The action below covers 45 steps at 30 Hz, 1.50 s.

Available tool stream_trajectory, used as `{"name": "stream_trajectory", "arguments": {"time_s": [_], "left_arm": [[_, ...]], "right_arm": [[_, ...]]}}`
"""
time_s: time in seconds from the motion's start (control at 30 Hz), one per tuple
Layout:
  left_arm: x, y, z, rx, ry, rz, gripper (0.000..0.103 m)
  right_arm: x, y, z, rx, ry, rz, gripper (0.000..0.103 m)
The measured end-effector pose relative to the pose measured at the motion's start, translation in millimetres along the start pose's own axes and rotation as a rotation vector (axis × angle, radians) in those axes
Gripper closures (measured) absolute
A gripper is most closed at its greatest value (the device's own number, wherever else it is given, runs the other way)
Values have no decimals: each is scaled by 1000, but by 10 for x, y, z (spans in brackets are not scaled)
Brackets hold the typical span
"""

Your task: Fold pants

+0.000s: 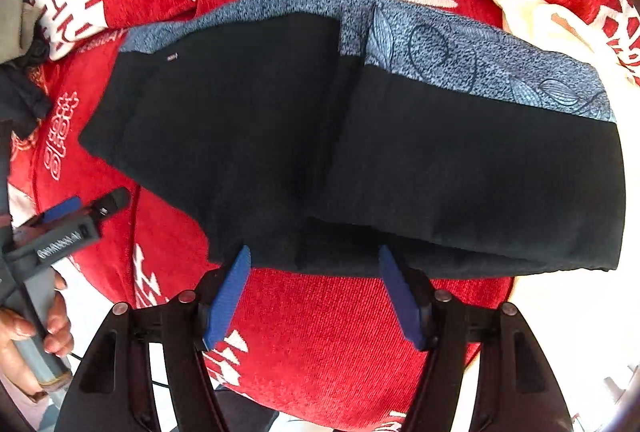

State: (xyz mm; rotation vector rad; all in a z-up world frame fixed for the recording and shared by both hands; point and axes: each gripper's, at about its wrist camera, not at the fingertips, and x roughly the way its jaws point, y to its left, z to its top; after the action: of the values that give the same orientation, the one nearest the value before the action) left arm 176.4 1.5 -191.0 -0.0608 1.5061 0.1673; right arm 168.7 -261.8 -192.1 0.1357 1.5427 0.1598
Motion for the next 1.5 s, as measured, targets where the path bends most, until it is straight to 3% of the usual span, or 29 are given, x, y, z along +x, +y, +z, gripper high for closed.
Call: {"name": "stream_trajectory", "arguments": {"time_s": [0.43, 0.5, 0.63, 0.8, 1.07, 1.3, 1.4, 1.5], "left_arm": [[307, 568, 96, -141, 66, -164, 0], [333, 691, 125, -187, 63, -210, 0], [384, 896, 215, -258, 48, -231, 0], [394, 1106, 365, -316, -13, -361, 0], [486, 1170, 398, -370, -48, -500, 0], [651, 1262, 330, -495, -41, -708, 0], [691, 1231, 367, -510, -62, -747, 0], [689, 1164, 451, -525, -69, -741, 0]], "right_arm": [[125, 70, 5, -9, 12, -22, 27], [135, 81, 2, -9, 11, -20, 27], [136, 78, 2, -10, 13, -21, 26], [147, 76, 2, -15, 15, -21, 25], [166, 94, 4, -23, 17, -24, 24], [193, 113, 24, -32, 24, -22, 22], [201, 122, 26, -36, 24, -24, 22], [202, 123, 28, -36, 24, -24, 22]]}}
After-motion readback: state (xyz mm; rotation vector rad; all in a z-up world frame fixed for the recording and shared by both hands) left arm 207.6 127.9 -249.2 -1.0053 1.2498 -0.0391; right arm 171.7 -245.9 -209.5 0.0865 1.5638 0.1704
